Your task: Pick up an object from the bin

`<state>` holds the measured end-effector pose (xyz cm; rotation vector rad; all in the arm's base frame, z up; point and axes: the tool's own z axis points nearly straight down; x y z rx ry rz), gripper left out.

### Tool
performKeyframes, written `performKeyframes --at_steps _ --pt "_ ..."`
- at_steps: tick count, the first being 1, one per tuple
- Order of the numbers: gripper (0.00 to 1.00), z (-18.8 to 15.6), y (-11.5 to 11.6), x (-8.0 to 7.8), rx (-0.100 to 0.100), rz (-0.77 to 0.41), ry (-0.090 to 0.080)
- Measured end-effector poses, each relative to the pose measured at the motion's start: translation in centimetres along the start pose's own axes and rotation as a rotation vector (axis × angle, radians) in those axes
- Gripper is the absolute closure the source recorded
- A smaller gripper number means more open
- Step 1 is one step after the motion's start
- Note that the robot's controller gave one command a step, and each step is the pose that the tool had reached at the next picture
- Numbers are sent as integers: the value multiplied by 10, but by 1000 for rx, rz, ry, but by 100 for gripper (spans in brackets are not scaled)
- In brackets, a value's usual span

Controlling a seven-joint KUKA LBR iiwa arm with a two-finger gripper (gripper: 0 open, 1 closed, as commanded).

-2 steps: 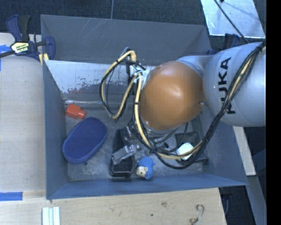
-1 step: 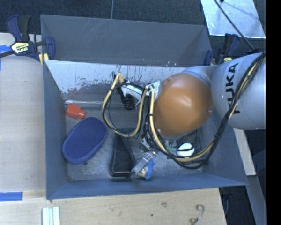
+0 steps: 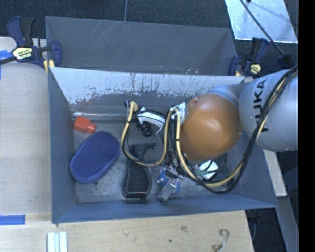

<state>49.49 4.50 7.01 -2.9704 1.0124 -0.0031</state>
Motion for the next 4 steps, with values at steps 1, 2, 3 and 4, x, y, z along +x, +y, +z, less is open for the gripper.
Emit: performKeyframes --at_steps 1,2,3,4 --pt "100 1 1 -1 -5 1 -3" --pt "100 -27 -79 59 -1 -521 -2" --pt "100 -87 -98 8 1 -497 -1" --pt "100 -190 -99 10 1 -498 3"
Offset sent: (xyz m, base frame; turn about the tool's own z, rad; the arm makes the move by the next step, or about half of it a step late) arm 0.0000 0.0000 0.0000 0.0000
